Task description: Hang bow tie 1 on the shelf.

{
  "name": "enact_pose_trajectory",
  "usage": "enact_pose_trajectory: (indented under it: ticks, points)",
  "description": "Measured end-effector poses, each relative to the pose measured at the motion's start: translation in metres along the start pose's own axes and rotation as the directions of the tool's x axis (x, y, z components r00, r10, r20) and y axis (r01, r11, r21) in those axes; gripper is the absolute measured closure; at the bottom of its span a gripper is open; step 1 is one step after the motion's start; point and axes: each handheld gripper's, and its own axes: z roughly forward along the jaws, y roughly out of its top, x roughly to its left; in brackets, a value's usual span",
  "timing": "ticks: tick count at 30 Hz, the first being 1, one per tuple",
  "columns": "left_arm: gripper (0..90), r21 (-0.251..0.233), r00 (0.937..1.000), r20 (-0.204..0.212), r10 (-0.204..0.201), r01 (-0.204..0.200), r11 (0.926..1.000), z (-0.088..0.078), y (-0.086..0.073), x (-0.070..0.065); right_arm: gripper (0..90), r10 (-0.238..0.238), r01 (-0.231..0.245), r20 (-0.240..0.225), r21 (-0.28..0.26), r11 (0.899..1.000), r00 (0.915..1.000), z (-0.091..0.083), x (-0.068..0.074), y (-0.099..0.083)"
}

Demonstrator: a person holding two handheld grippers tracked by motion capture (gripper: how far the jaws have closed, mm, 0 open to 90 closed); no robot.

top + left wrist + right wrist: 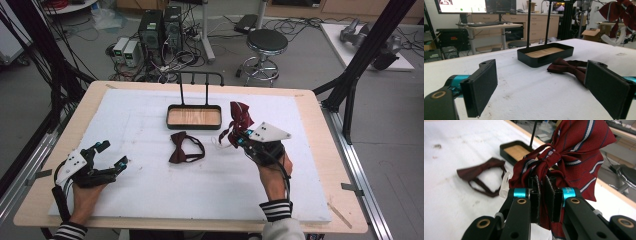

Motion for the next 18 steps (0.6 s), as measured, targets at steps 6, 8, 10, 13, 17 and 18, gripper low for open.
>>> enact_pose_trajectory:
  ticks: [6,8,10,13,17,18]
  points:
    - [11.9,-0.001,1.0,0.001,-0.003,0.003,1.0,0.0,0.0,0.0,83.1,0.006,-0.006,0.013,-0.023,1.0,0.9999,0.009,-0.005,0.017]
    - [11.9,-0.002,1.0,0.001,-0.003,0.003,1.0,0.0,0.0,0.0,83.1,0.007,-0.007,0.02,-0.031,1.0,0.9998,0.012,-0.007,0.022]
    - [11.9,-0.005,1.0,0.001,-0.007,0.007,1.0,0.0,0.0,0.0,83.1,0.014,-0.013,0.018,-0.044,0.999,0.9997,0.016,-0.009,0.026]
    - [11.9,-0.006,1.0,0.001,-0.007,0.007,1.0,0.0,0.0,0.001,83.1,0.022,-0.02,0.024,-0.059,0.998,0.9995,0.02,-0.011,0.03]
    - [11.9,-0.006,1.0,0.001,-0.008,0.008,1.0,0.0,0.0,0.0,83.1,0.046,-0.044,0.016,-0.093,0.995,0.9988,0.023,-0.014,0.033]
    - [11.9,-0.006,1.0,0.002,-0.007,0.007,1.0,0.0,0.0,0.001,83.1,0.051,-0.049,0.016,-0.097,0.994,0.9986,0.024,-0.015,0.034]
